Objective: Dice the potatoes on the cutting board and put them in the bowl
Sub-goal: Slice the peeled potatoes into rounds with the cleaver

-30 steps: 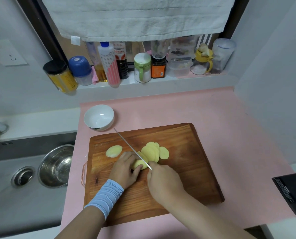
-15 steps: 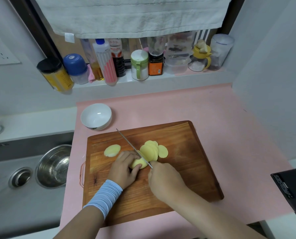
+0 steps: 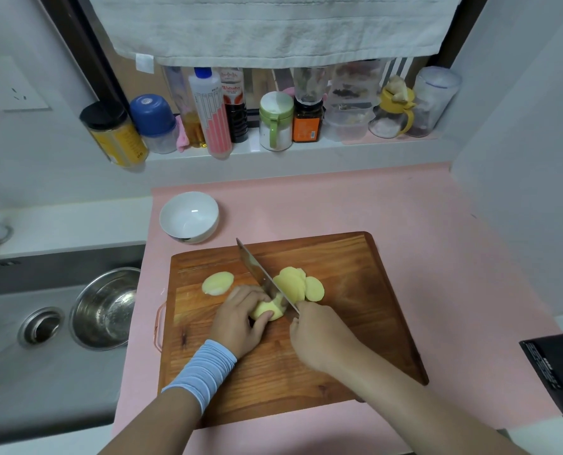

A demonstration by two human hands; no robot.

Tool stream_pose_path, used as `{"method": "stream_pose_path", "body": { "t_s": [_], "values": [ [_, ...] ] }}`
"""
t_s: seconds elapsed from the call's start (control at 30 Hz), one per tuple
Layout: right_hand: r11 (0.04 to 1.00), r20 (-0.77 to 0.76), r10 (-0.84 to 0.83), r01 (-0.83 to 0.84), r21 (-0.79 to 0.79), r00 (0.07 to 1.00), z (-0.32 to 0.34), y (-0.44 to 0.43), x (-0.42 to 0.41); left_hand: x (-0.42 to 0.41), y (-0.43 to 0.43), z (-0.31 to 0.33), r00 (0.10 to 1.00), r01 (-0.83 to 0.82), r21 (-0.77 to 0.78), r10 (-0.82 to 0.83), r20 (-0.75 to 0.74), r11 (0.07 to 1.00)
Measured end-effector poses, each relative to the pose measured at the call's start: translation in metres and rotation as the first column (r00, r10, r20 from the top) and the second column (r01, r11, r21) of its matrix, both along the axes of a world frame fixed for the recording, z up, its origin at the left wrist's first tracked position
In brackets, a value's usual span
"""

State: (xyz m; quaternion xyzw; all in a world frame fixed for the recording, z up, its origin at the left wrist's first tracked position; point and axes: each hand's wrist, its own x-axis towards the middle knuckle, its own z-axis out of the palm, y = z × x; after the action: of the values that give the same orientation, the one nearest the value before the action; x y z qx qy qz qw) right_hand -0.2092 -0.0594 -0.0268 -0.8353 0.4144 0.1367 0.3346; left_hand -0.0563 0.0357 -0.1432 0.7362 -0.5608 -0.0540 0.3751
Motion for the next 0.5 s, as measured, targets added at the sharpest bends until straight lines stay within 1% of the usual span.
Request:
{"method": "stream_pose_path", "body": {
  "t_s": [0.17,0.3,0.37,0.5],
  "values": [
    [1.0,0.02,0.006,-0.007,0.029,1.0,-0.005,-0.002,0.012,0.0,0.001,-0.002,1.0,-0.001,0.007,0.001,-0.013,1.0],
    [1.0,-0.03,0.019,-0.019,0.018,0.999,-0.005,-0.003,0.004,0.004,0.002,-0.004,0.999,0.007,0.028,-0.006,-0.034,1.0],
    [1.0,-0.034,0.013,-0.013,0.018,0.999,-0.005,-0.003,0.003,0.003,0.002,-0.005,0.999,0.003,0.03,-0.001,-0.038,1.0],
    [0.998,-0.035,0.055,-0.054,0.018,0.998,-0.009,-0.007,0.016,0.003,0.001,-0.006,0.999,-0.007,0.029,0.009,-0.051,1.0]
  ]
}}
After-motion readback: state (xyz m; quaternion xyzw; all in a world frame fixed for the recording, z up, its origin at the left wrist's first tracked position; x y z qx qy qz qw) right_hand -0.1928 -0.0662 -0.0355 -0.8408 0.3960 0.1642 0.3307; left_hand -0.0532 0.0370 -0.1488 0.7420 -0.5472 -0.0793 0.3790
